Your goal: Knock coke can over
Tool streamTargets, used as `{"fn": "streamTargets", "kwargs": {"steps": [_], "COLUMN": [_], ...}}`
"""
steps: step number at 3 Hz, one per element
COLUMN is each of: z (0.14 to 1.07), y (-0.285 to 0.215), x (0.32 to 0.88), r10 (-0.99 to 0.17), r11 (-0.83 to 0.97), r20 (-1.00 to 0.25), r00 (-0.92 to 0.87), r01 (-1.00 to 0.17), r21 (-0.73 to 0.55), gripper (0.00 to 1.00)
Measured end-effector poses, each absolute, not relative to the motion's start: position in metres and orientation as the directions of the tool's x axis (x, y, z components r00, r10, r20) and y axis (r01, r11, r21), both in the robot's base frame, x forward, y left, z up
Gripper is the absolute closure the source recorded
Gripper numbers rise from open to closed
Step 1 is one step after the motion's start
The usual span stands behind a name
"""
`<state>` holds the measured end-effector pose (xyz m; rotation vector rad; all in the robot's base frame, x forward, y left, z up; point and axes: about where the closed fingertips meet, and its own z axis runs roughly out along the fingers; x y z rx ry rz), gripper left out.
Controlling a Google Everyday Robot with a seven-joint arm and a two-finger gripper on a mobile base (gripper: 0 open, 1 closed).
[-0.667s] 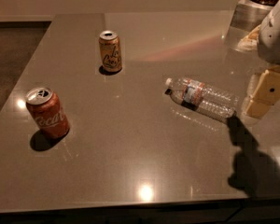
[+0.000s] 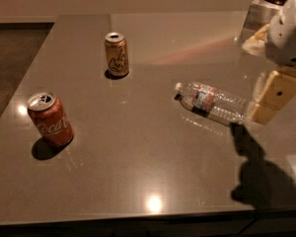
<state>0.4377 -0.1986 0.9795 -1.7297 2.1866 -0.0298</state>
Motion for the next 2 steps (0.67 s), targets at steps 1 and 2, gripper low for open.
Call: {"fn": "streamTargets", "kwargs": {"steps": [1, 2], "z": [0.989, 1.000], "y": [-0.143, -0.091], "x": [0.434, 0.429], "r10": [-0.904, -0.849], "r11": [0.217, 0.183], "r20": [-0.408, -0.523], "r00": [-0.125, -0.077], "r01": [-0.958, -0.971], "r21": [-0.187, -0.156], "gripper": [0.00, 0.00]}}
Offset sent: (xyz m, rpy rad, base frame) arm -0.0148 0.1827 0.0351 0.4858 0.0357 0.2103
